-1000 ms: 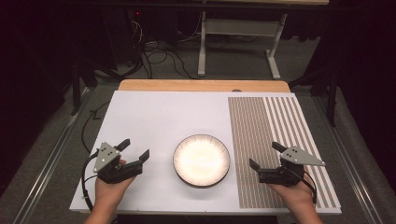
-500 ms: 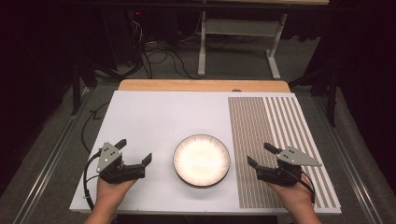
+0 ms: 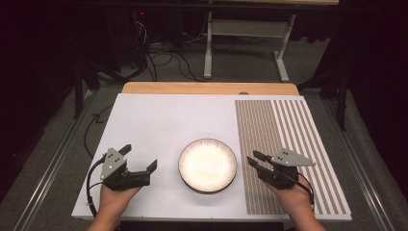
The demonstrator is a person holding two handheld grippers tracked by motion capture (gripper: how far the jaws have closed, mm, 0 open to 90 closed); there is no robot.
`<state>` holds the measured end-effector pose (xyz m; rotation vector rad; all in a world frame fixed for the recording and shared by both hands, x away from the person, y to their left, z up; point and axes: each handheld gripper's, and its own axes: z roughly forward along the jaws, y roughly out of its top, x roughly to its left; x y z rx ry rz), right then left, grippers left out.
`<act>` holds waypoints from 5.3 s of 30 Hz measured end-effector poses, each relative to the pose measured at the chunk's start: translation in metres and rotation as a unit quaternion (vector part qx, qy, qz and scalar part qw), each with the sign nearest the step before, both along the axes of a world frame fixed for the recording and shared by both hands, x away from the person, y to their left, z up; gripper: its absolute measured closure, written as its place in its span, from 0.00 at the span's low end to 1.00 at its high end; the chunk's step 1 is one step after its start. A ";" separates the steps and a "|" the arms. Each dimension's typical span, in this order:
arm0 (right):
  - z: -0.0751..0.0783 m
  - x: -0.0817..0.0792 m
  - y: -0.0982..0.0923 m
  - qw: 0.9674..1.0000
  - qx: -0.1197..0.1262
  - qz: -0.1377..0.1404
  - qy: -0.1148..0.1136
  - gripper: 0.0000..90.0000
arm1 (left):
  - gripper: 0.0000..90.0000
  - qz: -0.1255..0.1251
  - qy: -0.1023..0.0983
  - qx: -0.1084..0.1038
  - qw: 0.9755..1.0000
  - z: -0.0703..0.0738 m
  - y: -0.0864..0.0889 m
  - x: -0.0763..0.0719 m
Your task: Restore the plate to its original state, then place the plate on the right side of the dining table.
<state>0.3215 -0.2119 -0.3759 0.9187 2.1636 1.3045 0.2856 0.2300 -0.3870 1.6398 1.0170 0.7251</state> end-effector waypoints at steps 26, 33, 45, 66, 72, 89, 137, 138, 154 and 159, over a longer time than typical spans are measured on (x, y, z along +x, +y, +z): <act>-0.016 0.018 0.019 0.996 -0.061 0.037 0.057 1.00 | 0.00 -0.013 0.002 0.006 1.000 -0.001 -0.009 0.000; -0.018 0.019 0.029 0.994 -0.078 0.044 0.065 1.00 | 0.00 -0.014 0.004 0.006 1.000 -0.001 -0.009 0.000; -0.019 0.021 0.035 0.993 -0.090 0.050 0.064 1.00 | 0.00 -0.014 0.005 0.006 1.000 -0.002 -0.009 0.000; -0.020 0.020 0.038 0.993 -0.088 0.048 0.069 1.00 | 0.00 -0.016 0.003 0.002 1.000 -0.001 -0.010 0.000; -0.020 0.021 0.038 0.993 -0.089 0.048 0.067 1.00 | 0.00 -0.016 0.002 0.001 1.000 -0.001 -0.009 0.000; -0.019 0.018 0.042 0.991 -0.114 0.051 0.052 1.00 | 0.00 -0.016 0.001 0.002 1.000 0.000 -0.010 -0.001; -0.032 0.018 0.085 0.986 -0.121 0.100 0.063 1.00 | 0.01 -0.049 0.043 -0.038 0.997 -0.003 -0.023 0.007; -0.032 0.018 0.087 0.985 -0.123 0.102 0.064 1.00 | 0.01 -0.051 0.048 -0.038 0.997 -0.004 -0.025 0.008; -0.034 0.018 0.092 0.984 -0.131 0.107 0.057 1.00 | 0.19 -0.083 0.175 -0.074 0.978 -0.016 -0.055 0.025; -0.034 0.018 0.092 0.984 -0.133 0.107 0.057 1.00 | 0.28 -0.085 0.208 -0.093 0.970 -0.017 -0.056 0.028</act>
